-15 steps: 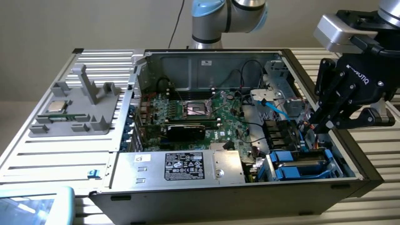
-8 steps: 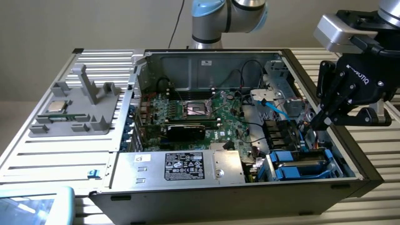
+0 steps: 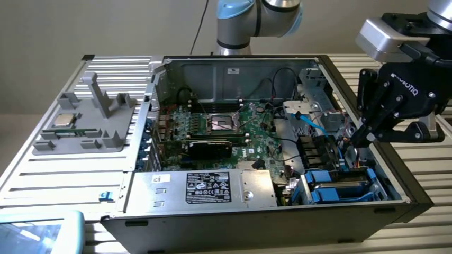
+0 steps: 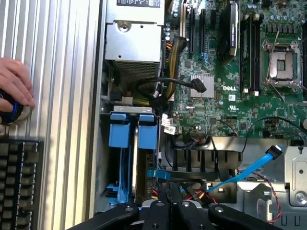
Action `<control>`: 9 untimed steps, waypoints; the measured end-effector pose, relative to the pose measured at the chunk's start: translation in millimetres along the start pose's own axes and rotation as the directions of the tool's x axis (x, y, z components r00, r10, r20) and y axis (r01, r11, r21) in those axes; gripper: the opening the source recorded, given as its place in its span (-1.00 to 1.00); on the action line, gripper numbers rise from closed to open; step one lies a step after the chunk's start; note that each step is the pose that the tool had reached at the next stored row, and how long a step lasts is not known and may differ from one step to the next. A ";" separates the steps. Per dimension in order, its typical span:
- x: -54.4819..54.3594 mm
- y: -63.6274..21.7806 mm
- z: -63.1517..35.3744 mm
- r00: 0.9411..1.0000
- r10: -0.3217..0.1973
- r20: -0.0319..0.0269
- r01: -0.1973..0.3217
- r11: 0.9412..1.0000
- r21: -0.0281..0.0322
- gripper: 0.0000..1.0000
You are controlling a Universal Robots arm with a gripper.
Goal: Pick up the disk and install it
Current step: 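Insert the second disk wire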
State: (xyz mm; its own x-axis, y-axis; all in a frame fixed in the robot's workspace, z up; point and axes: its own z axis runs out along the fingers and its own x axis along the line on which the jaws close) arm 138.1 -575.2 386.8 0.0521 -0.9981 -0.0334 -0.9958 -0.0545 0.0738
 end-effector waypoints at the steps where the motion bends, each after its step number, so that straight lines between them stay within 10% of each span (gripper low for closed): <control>1: -0.1 0.0 0.0 1.000 -0.019 0.000 0.019 1.000 -0.001 -0.79; 9: 0.0 -0.2 1.1 0.987 -0.164 0.004 0.164 0.987 -0.002 -0.79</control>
State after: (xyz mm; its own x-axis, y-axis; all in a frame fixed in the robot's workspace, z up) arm 138.2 -575.2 385.7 0.2140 -0.9756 -0.0494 -0.9737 -0.2171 0.0691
